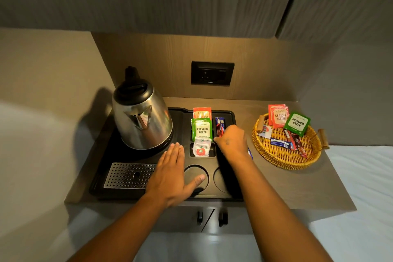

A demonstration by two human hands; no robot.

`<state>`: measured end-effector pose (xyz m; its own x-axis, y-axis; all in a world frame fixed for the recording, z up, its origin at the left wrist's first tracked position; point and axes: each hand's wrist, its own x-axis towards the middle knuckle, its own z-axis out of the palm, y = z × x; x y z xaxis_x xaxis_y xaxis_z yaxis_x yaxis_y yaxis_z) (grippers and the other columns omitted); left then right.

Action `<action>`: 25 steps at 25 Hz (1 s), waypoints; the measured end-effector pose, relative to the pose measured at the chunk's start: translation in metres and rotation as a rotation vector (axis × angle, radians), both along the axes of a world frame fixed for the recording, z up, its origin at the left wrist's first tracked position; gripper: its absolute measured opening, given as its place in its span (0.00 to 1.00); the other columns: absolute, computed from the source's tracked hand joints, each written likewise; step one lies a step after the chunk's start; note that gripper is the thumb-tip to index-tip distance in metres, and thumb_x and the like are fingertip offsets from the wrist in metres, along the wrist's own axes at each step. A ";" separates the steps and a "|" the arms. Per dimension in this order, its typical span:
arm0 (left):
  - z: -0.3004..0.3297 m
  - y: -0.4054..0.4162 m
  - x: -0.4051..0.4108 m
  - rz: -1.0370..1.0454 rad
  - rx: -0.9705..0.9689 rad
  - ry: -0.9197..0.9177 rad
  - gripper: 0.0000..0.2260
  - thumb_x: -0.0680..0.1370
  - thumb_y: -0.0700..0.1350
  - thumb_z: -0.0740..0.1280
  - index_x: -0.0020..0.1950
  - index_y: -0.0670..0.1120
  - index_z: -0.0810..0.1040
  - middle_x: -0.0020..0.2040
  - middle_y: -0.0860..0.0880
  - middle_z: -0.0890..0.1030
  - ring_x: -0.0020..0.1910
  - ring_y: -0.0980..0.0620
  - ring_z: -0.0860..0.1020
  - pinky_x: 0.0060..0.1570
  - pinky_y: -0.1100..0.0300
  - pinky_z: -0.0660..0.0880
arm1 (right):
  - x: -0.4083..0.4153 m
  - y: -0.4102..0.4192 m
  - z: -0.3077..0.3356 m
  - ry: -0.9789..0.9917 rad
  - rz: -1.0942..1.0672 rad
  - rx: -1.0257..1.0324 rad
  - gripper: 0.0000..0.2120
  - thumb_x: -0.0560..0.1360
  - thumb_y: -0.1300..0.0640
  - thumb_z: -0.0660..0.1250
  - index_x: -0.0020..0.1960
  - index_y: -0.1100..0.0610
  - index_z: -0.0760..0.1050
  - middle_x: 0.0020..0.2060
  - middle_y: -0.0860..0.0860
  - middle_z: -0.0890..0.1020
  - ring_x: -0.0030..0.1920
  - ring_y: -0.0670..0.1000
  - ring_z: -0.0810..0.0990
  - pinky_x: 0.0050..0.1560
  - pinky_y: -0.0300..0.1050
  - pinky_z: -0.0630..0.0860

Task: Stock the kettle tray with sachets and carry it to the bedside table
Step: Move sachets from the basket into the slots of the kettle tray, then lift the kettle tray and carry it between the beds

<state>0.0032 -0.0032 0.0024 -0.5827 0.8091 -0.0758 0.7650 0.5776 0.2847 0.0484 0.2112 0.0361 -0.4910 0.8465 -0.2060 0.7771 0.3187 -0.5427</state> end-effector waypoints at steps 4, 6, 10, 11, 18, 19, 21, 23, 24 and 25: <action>0.009 0.000 0.002 0.008 0.014 -0.033 0.49 0.72 0.78 0.46 0.80 0.44 0.42 0.81 0.45 0.43 0.79 0.50 0.40 0.77 0.51 0.43 | 0.028 0.004 0.002 0.056 -0.003 0.077 0.15 0.71 0.46 0.72 0.43 0.59 0.80 0.37 0.56 0.82 0.39 0.56 0.82 0.29 0.41 0.68; 0.015 -0.009 0.004 0.082 0.145 -0.119 0.44 0.75 0.72 0.58 0.80 0.43 0.52 0.80 0.45 0.55 0.79 0.48 0.51 0.76 0.52 0.53 | 0.048 0.004 -0.004 0.008 -0.010 0.120 0.16 0.74 0.47 0.69 0.46 0.61 0.80 0.39 0.58 0.82 0.41 0.58 0.81 0.33 0.43 0.71; 0.020 -0.067 -0.034 0.308 0.533 0.180 0.13 0.75 0.52 0.65 0.55 0.45 0.77 0.50 0.45 0.79 0.50 0.46 0.76 0.47 0.47 0.79 | 0.066 0.003 -0.023 -0.066 0.028 0.195 0.17 0.78 0.47 0.63 0.51 0.62 0.79 0.42 0.59 0.82 0.40 0.58 0.78 0.38 0.47 0.74; 0.021 -0.082 -0.054 0.391 0.492 0.224 0.10 0.75 0.48 0.66 0.52 0.44 0.76 0.48 0.43 0.78 0.48 0.44 0.76 0.45 0.46 0.78 | 0.066 0.003 -0.025 -0.077 0.038 0.217 0.18 0.78 0.47 0.62 0.51 0.62 0.79 0.42 0.60 0.82 0.39 0.58 0.78 0.37 0.46 0.72; 0.021 -0.097 -0.138 0.632 0.108 -0.010 0.15 0.83 0.48 0.60 0.52 0.37 0.77 0.47 0.36 0.82 0.47 0.36 0.81 0.41 0.53 0.70 | 0.050 0.009 -0.032 -0.083 0.038 0.255 0.21 0.81 0.47 0.55 0.45 0.62 0.77 0.34 0.57 0.78 0.35 0.56 0.77 0.34 0.46 0.71; 0.019 -0.097 -0.142 0.637 0.111 -0.045 0.15 0.83 0.49 0.59 0.52 0.38 0.78 0.47 0.38 0.82 0.48 0.37 0.80 0.43 0.52 0.72 | 0.049 0.009 -0.035 -0.073 0.026 0.255 0.22 0.81 0.47 0.54 0.43 0.61 0.76 0.31 0.55 0.77 0.33 0.56 0.77 0.33 0.45 0.70; 0.016 -0.098 -0.148 0.633 0.138 -0.067 0.16 0.83 0.49 0.58 0.52 0.40 0.80 0.48 0.39 0.83 0.49 0.38 0.80 0.47 0.51 0.74 | 0.047 0.009 -0.040 -0.055 0.003 0.264 0.23 0.81 0.47 0.52 0.38 0.60 0.75 0.28 0.54 0.76 0.30 0.54 0.76 0.30 0.44 0.69; 0.014 -0.098 -0.151 0.621 0.149 -0.053 0.16 0.83 0.49 0.58 0.51 0.40 0.80 0.48 0.40 0.82 0.49 0.39 0.80 0.47 0.53 0.74 | 0.045 0.008 -0.040 -0.040 -0.005 0.281 0.22 0.82 0.48 0.52 0.33 0.56 0.70 0.26 0.54 0.74 0.27 0.52 0.74 0.28 0.42 0.66; 0.014 -0.099 -0.150 0.621 0.154 -0.050 0.16 0.83 0.49 0.58 0.50 0.40 0.80 0.47 0.40 0.82 0.48 0.39 0.80 0.45 0.54 0.73 | 0.044 0.007 -0.040 -0.032 -0.004 0.298 0.22 0.82 0.49 0.53 0.31 0.55 0.68 0.26 0.53 0.74 0.27 0.51 0.73 0.27 0.41 0.64; 0.013 -0.099 -0.151 0.625 0.152 -0.043 0.16 0.84 0.49 0.58 0.49 0.40 0.80 0.45 0.40 0.82 0.47 0.39 0.80 0.44 0.55 0.72 | 0.043 0.005 -0.038 -0.030 -0.005 0.316 0.22 0.82 0.50 0.53 0.30 0.54 0.67 0.25 0.53 0.73 0.26 0.50 0.72 0.26 0.40 0.63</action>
